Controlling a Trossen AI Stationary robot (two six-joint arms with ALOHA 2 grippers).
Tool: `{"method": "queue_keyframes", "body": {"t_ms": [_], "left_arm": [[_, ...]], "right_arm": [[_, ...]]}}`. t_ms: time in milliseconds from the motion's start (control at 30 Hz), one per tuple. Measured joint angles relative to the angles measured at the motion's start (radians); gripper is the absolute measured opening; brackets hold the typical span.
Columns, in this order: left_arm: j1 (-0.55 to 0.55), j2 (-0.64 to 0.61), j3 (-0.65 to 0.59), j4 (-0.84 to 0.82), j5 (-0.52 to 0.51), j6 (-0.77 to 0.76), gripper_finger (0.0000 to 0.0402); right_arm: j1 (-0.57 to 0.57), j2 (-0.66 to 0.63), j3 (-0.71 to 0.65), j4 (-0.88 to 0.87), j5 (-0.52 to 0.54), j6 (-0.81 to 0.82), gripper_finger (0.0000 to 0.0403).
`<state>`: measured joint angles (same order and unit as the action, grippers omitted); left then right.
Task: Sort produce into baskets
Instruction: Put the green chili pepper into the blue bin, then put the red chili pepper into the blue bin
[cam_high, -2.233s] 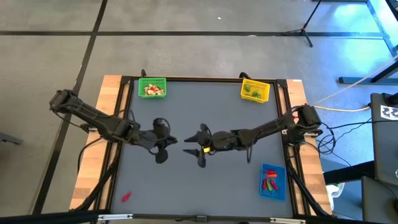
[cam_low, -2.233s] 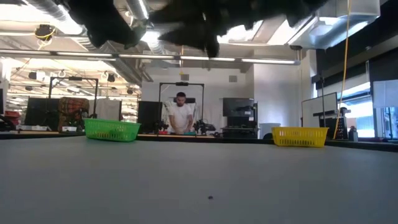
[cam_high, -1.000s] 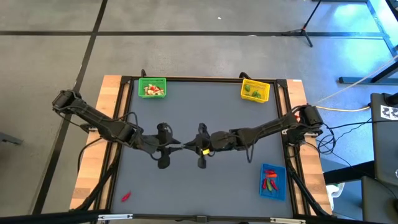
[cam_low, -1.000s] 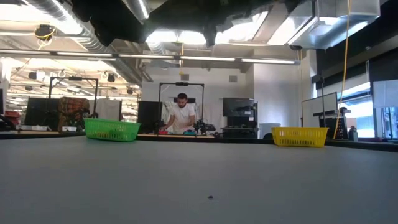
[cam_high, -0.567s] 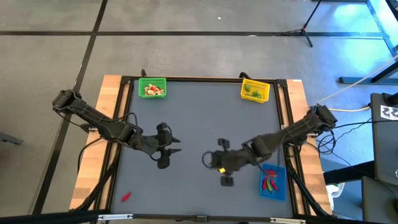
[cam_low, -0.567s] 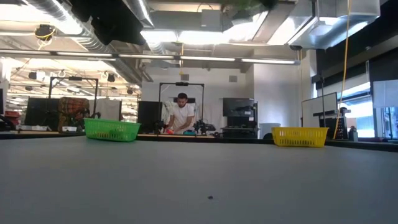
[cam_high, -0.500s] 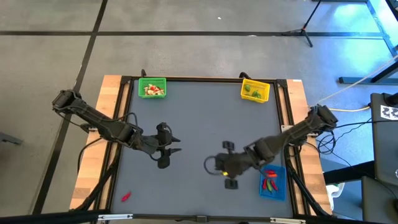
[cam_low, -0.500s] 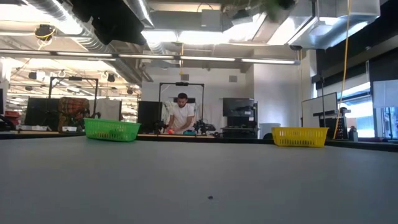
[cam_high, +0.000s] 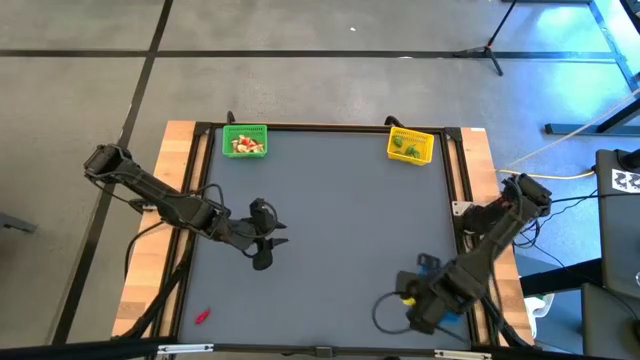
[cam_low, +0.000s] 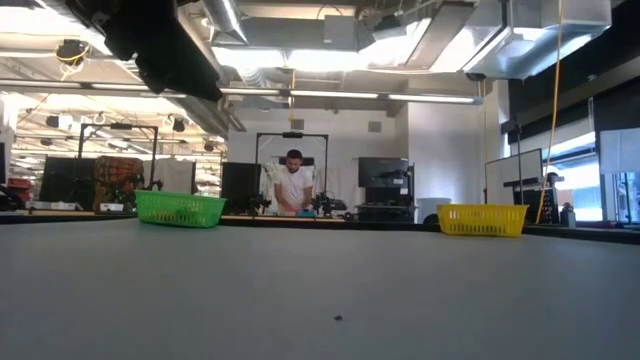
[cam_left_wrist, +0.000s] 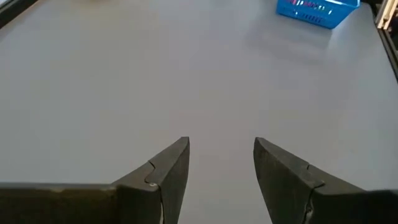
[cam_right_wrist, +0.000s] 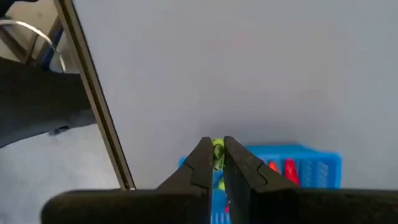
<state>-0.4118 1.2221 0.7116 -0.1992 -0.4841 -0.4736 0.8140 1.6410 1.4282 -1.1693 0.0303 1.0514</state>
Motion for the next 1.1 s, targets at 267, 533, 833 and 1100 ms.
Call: {"method": "queue_keyframes", "body": {"t_ms": [267,533,833,1100], "left_arm": [[0.002,0.000,0.000,0.002,0.000,-0.012,0.0175],[0.002,0.000,0.000,0.005,0.000,-0.033,0.0175],[0.000,0.000,0.000,0.006,0.008,-0.040,0.0175],[-0.041,0.000,0.000,0.025,0.137,-0.057,0.0175]], "right_arm": [[0.140,0.000,-0.165,-0.046,-0.013,0.265,0.0022],[0.181,0.000,-0.363,0.067,-0.102,0.391,0.0026],[0.152,0.000,-0.376,0.047,-0.195,0.333,0.0127],[0.140,-0.040,-0.115,-0.050,0.211,0.189,0.0174]]}}
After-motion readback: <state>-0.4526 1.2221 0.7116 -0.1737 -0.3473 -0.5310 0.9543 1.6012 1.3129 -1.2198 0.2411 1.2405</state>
